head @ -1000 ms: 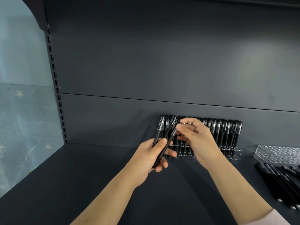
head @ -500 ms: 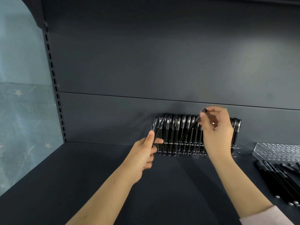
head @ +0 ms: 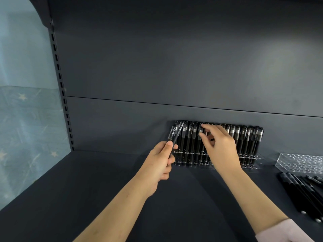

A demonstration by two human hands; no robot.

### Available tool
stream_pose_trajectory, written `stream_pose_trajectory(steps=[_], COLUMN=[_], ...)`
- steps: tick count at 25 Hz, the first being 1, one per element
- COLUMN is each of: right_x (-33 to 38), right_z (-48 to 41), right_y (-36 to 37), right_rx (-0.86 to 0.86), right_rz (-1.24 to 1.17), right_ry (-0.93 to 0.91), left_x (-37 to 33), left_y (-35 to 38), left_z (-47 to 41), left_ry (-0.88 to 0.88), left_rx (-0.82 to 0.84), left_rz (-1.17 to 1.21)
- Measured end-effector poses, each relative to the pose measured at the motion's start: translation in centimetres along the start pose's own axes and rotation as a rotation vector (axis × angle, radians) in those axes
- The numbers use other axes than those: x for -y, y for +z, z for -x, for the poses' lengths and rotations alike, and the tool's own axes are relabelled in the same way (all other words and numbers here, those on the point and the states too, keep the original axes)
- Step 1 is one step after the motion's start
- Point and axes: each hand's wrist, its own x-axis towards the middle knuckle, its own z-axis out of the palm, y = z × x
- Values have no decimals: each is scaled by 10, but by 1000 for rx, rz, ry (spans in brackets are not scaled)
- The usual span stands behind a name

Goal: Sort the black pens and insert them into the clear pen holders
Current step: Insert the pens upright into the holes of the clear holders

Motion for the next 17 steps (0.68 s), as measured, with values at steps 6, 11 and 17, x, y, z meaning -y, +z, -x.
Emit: stream_pose_trajectory(steps=[6,11,17], right_x=[16,38,38], right_z=[-3,-5,-7], right_y=[-8,-14,-22], right_rx=[2,215,194], right_rz=[-193,-627,-1125], right_ry=[63,367,608], left_x=[-2,-3,-4], left_y=[2,7,7], left_z=[2,7,8], left_ry=[3,-5,-19], left_rx=[31,103,105], left_rz=[-15,-18,-46])
